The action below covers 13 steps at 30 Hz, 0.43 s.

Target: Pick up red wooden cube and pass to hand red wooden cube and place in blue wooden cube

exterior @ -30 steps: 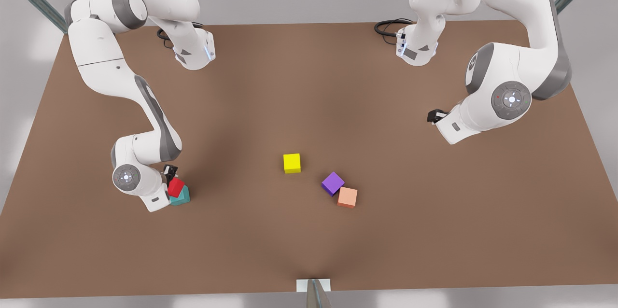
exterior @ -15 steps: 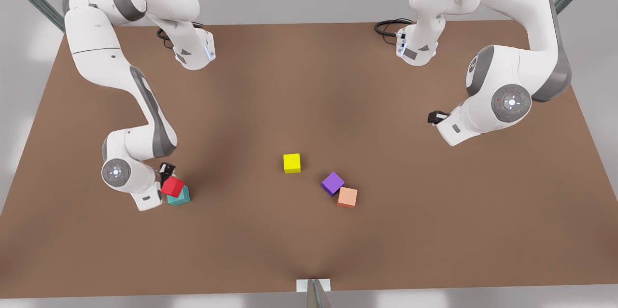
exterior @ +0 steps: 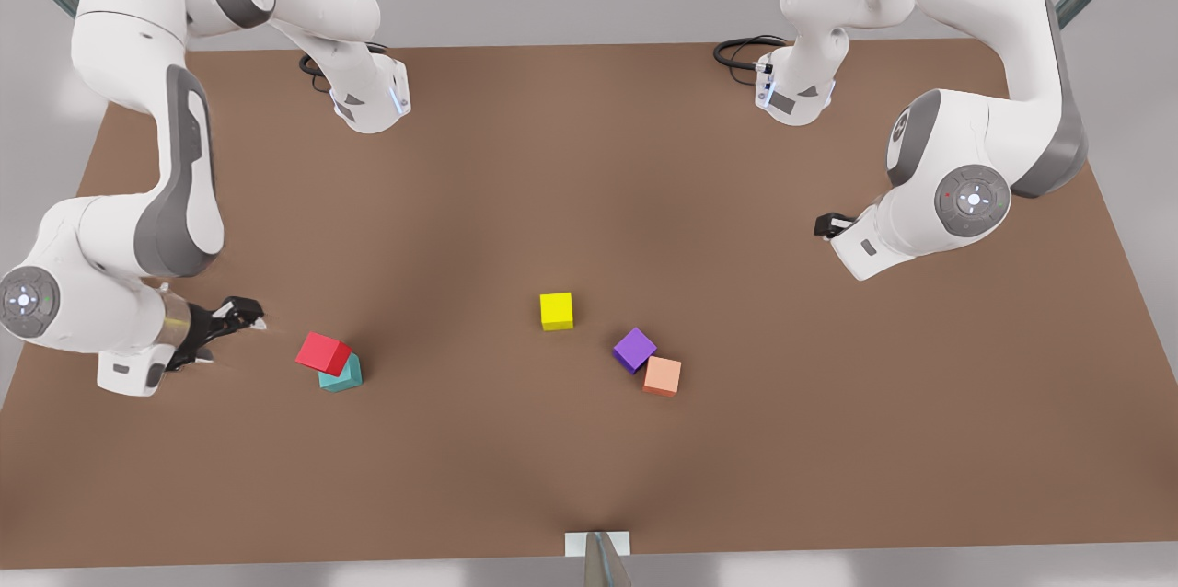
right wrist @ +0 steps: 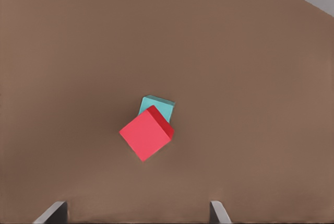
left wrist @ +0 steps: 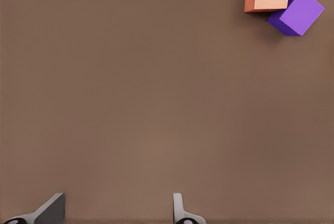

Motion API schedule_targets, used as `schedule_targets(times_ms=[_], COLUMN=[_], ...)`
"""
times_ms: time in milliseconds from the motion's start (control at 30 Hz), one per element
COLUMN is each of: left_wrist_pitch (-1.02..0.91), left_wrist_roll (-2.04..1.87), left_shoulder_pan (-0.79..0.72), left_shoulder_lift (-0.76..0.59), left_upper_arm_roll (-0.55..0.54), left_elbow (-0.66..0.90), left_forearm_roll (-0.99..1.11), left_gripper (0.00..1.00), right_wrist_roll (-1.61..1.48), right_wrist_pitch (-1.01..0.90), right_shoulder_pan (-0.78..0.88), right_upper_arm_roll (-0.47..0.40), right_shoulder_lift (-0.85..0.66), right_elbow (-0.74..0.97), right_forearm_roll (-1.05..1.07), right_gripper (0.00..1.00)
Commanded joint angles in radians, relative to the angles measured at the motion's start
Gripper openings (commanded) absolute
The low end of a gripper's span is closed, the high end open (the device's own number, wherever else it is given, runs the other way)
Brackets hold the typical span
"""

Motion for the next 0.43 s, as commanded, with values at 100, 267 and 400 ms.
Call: schedule_targets(times_ms=[100,267,400], left_wrist_pitch=[0.0,0.0,0.0], left_wrist_roll=[0.0,0.0,0.0], left_shoulder_pan=[0.001,0.001,0.004], left_shoulder_lift=[-0.001,0.0,0.003], left_upper_arm_roll=[0.0,0.0,0.0], left_elbow=[0.0,0.0,0.0], left_forearm_roll=[0.001,0.001,0.001], left_gripper=[1.0,1.0,1.0], right_wrist_roll=[0.651,0.675,0.675], right_wrist_pitch=[-0.281,-0.233,-0.227], right_shoulder_pan=[0.018,0.09,0.088], right_upper_arm_roll=[-0.041,-0.143,-0.144], right_shoulder_lift=[-0.261,-0.349,-0.349], right_elbow=[-0.116,-0.233,-0.233], right_forearm_roll=[0.062,0.091,0.093], right_gripper=[1.0,1.0,1.0])
